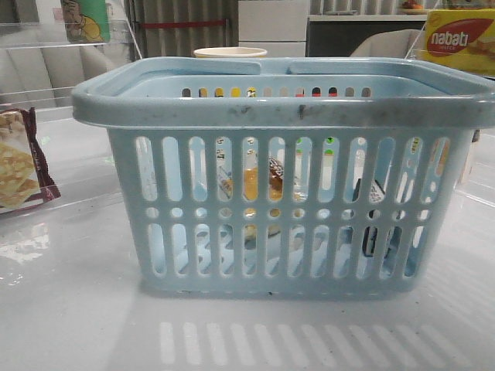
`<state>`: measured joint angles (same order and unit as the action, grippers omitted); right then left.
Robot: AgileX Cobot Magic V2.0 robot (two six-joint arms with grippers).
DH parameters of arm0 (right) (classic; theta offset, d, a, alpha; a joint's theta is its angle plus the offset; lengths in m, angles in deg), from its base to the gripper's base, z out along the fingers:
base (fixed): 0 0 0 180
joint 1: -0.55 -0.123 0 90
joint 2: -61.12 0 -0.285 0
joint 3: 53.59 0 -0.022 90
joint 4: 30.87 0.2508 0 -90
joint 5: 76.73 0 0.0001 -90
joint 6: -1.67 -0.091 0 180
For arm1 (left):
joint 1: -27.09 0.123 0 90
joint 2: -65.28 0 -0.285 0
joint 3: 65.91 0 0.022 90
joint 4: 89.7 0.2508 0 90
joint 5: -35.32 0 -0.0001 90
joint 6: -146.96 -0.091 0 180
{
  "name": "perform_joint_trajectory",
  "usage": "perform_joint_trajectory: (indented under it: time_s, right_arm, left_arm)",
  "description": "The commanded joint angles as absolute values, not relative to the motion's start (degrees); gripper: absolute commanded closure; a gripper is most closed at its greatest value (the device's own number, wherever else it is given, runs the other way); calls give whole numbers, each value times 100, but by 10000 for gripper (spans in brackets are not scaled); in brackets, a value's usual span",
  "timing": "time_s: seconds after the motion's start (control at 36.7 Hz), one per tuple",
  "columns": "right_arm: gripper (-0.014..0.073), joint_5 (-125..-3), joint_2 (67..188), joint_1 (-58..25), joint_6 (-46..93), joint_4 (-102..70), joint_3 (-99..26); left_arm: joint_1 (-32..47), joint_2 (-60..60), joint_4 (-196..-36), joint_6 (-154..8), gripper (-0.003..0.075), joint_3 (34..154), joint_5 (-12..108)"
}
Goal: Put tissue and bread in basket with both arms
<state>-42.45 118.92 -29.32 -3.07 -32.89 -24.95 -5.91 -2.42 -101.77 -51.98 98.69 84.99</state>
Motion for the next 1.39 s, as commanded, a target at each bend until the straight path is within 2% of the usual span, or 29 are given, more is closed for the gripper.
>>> perform_joint_trajectory:
  time_s: [0.0,0.16,0.35,0.79,0.87,0.95,1.14,1.25,1.36]
  right_arm:
    - [24,-4669,11867,-2912,-247,-3338,-2652]
    - [24,-4607,11867,-2912,-247,-3338,-2652]
    - [24,-4292,11867,-2912,-247,-3600,-2652]
    - [27,-3622,10731,-2894,-321,-3698,-1789]
    - [67,-3552,10636,-2894,-518,-3704,-1646]
    - [165,-3552,10602,-2894,-637,-3704,-1505]
    - [377,-3535,10602,-2894,-637,-3708,-1407]
    - [479,-3541,10602,-2894,-637,-3708,-1407]
    - [543,-3541,10602,-2894,-637,-3708,-1407]
  left_arm:
    - [-596,517,-9524,-4369,234,9558,8111]
    - [-596,1488,-8863,-3560,234,8899,8111]
    - [-596,2350,-8809,-3268,234,8315,8121]
    - [-596,2676,-8663,-2978,234,7967,8087]
    - [-596,2676,-8650,-2966,237,7967,8087]
    - [-596,2676,-8625,-2918,280,7967,8087]
    - [-596,2676,-8585,-2843,474,7967,8087]
    - [-596,2676,-8585,-2843,612,7967,8087]
    - [-596,2676,-8630,-2843,621,7967,8087]
